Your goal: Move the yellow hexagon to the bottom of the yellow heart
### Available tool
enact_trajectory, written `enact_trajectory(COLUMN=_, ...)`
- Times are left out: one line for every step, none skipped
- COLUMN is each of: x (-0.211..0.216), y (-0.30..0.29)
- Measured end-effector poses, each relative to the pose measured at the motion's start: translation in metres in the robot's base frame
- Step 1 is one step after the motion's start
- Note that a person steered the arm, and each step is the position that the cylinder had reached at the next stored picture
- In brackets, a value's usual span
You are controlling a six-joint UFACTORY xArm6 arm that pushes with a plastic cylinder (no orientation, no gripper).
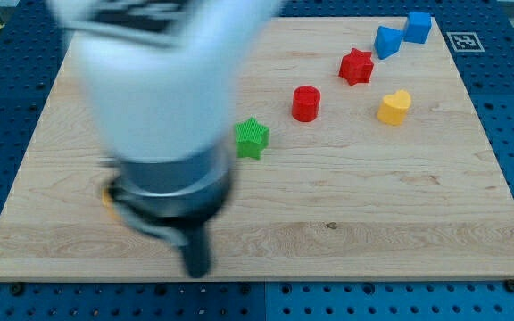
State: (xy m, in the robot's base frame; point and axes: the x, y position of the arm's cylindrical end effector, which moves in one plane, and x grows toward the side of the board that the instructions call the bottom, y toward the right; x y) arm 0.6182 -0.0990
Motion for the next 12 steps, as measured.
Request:
enact_trajectory(x=-0.005, y=-0.112)
enact_trajectory(x=-0.056, y=-0.163)
enact_trajectory(x=-0.081, y=-0.163)
enact_trajectory(x=-0.081, y=-0.158)
enact_trajectory(x=-0.081, y=-0.132)
enact_trajectory(x=-0.08, y=-0.097)
enact_trajectory(x=-0.079, y=-0.063)
enact_trajectory(x=-0.065, y=-0.051)
enact_trajectory(x=-0.061, y=-0.045)
enact_trajectory(x=-0.061, y=-0.031)
enact_trajectory(x=-0.06, y=-0.003)
enact_trajectory(x=-0.06, y=0.033)
